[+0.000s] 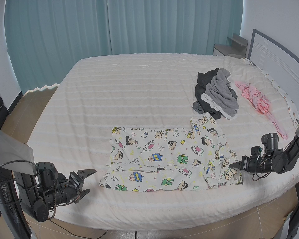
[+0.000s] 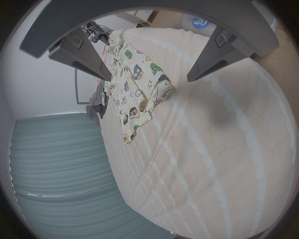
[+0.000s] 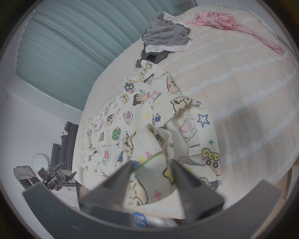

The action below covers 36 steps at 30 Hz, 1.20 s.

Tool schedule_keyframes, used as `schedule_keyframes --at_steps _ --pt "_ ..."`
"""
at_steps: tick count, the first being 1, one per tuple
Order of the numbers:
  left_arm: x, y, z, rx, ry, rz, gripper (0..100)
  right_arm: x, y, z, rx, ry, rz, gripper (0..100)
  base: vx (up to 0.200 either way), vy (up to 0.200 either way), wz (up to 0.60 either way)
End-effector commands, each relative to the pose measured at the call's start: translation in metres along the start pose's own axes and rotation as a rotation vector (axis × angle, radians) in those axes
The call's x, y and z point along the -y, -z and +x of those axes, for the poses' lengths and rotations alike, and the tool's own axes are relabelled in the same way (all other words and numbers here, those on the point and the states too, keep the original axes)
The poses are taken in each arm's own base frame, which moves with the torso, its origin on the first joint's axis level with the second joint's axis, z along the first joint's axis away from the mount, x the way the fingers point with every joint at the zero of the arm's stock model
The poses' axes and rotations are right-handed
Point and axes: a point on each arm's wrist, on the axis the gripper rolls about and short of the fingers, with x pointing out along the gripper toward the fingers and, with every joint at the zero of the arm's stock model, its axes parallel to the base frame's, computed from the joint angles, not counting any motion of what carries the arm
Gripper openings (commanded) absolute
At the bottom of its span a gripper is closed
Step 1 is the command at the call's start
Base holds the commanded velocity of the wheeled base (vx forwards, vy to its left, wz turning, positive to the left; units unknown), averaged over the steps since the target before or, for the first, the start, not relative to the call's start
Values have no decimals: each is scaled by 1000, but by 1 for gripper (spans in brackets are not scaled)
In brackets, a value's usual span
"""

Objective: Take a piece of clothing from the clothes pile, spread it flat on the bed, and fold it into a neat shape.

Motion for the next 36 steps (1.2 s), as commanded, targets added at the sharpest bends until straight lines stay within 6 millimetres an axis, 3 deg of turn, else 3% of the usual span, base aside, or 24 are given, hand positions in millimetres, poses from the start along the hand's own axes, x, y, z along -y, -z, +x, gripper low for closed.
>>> schedule_keyframes --at_steps 1,12,19,26,27,34,36 --pt "0 0 0 2 4 1 100 0 2 -3 0 2 1 0 0 0 0" --pt "1 0 0 2 5 2 100 -8 7 -21 23 3 -15 0 0 0 0" --pt "0 0 0 2 4 1 100 -6 30 -32 -5 46 -18 0 0 0 0" --pt "1 0 0 2 5 2 100 5 48 -23 57 68 -44 0 0 0 0" --pt "0 0 0 2 4 1 100 8 50 -20 72 81 -43 100 0 0 0" --pt "0 0 0 2 4 1 100 14 65 -17 81 105 -49 100 0 0 0" --pt "0 0 0 2 4 1 100 12 68 -25 114 97 -52 100 0 0 0"
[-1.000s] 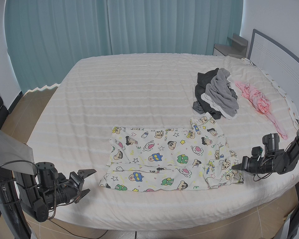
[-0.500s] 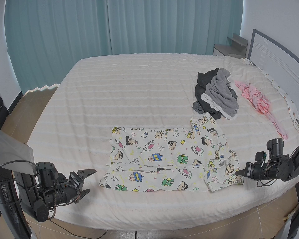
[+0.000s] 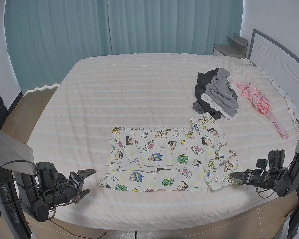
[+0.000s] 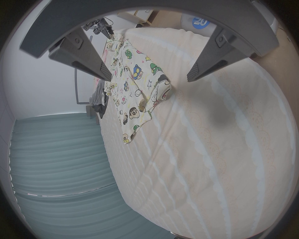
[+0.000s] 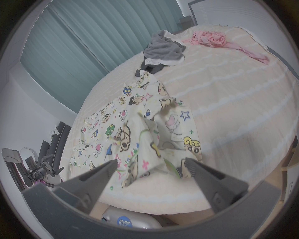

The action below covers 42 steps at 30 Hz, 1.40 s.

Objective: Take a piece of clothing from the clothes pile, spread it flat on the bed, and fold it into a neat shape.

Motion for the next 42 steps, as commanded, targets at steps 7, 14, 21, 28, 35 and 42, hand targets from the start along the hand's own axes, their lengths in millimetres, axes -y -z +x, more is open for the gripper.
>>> schedule_keyframes --at_steps 7,14,21,28,35,42 --pt "0 0 0 2 5 1 100 -16 -11 -31 150 -43 -30 100 0 0 0" --pt "1 0 0 1 5 2 100 -58 -48 -47 259 -129 -95 100 0 0 0" --pt "1 0 0 1 5 2 100 -82 -40 -15 82 -187 30 100 0 0 0" --pt "1 0 1 1 5 2 100 -48 -16 22 -56 -59 98 100 0 0 0" --pt "1 0 1 1 7 4 100 -12 5 33 -137 41 174 100 0 0 0" --pt "1 0 1 1 5 3 100 8 31 42 -105 47 188 100 0 0 0"
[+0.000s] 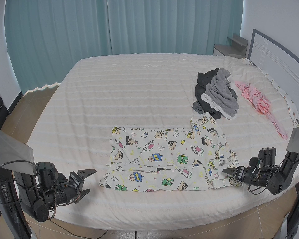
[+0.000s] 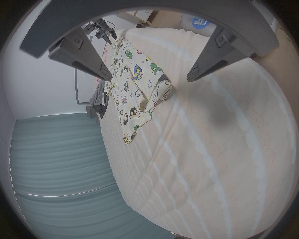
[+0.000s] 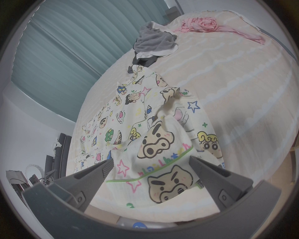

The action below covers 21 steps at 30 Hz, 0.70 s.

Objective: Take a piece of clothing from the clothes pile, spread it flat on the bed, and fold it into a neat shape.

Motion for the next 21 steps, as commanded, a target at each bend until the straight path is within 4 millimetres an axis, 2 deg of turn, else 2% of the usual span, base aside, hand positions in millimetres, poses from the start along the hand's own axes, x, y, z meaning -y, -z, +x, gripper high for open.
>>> schedule_keyframes --at_steps 1,7,13,21 --pt "0 0 0 3 5 1 100 27 32 12 -66 50 43 100 0 0 0" --pt "0 0 0 2 3 1 100 28 40 1 -20 27 32 100 0 0 0" --pt "0 0 0 1 3 1 100 8 39 -38 78 -45 -16 100 0 0 0" --pt "0 0 0 9 2 2 100 -18 23 -62 208 -142 -82 100 0 0 0"
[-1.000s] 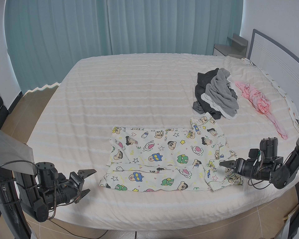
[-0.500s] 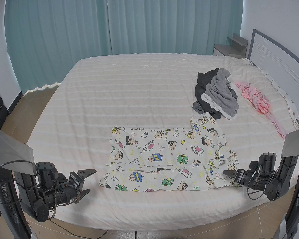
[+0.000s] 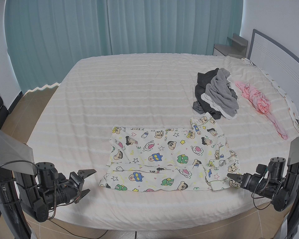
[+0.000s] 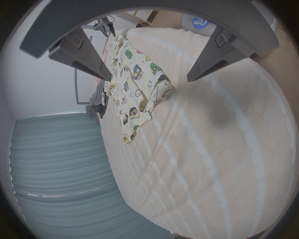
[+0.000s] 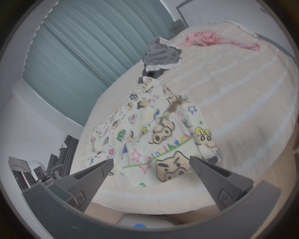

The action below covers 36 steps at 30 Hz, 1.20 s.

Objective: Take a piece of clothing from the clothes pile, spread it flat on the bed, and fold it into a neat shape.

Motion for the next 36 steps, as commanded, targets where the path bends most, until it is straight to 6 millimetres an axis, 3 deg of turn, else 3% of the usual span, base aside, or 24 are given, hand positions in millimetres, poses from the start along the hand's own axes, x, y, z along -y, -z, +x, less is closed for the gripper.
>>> schedule_keyframes --at_steps 1,8,12,14,19,26,36 --pt "0 0 1 8 2 0 100 -20 -12 -20 90 -72 -45 100 0 0 0" --pt "0 0 1 11 1 0 100 -31 -8 -21 71 -119 -70 100 0 0 0" --pt "0 0 1 11 1 0 100 -41 2 -8 7 -161 -88 100 0 0 0" --pt "0 0 1 11 1 0 100 -45 10 7 -38 -178 -100 100 0 0 0" --pt "0 0 1 11 1 0 100 -43 24 37 -110 -177 -105 100 0 0 0" --pt "0 0 1 11 1 2 100 -42 37 63 -155 -178 -90 100 0 0 0" --pt "1 0 1 10 2 3 100 -34 45 71 -193 -156 -76 100 0 0 0"
